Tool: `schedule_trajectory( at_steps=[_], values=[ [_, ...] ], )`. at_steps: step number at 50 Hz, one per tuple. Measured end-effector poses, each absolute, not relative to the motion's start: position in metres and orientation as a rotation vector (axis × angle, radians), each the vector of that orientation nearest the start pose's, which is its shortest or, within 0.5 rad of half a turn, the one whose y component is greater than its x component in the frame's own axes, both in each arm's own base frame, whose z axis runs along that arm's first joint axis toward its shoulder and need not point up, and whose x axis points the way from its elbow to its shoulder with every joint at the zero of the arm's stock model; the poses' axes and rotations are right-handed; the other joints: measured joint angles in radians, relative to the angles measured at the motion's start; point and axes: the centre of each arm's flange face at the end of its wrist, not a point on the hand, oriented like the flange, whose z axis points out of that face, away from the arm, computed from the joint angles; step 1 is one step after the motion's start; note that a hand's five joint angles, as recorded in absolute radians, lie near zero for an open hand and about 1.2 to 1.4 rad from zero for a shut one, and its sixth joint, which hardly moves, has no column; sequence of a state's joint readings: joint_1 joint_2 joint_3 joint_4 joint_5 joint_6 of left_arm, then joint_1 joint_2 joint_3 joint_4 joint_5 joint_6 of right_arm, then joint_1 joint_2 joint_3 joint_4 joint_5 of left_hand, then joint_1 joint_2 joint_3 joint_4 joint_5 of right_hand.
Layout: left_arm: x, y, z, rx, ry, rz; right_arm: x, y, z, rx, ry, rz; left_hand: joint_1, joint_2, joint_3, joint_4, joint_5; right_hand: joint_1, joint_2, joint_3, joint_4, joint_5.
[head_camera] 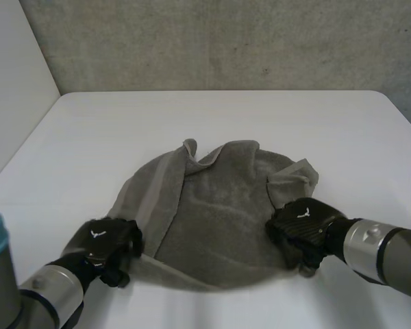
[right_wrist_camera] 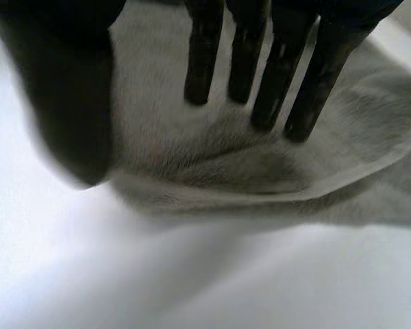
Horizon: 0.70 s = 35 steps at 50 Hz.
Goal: Fold the towel.
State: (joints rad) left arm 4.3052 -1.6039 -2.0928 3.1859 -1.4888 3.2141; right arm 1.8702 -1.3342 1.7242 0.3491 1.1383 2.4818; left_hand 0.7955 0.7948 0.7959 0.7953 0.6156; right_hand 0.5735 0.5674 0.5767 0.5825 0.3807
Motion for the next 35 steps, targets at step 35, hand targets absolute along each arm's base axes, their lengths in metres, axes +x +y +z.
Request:
schedule_trajectory(
  at_steps=[35],
  values=[
    [-0.195, -0.172, 0.195, 0.921, 2.549, -1.844, 0.243, -0.22, 0.198, -2.11, 1.517, -1.796, -0.262, -0.258, -0.259, -0.26, -0.251, -0.21, -0.176, -0.203, -0.218, -0.231]
  ],
)
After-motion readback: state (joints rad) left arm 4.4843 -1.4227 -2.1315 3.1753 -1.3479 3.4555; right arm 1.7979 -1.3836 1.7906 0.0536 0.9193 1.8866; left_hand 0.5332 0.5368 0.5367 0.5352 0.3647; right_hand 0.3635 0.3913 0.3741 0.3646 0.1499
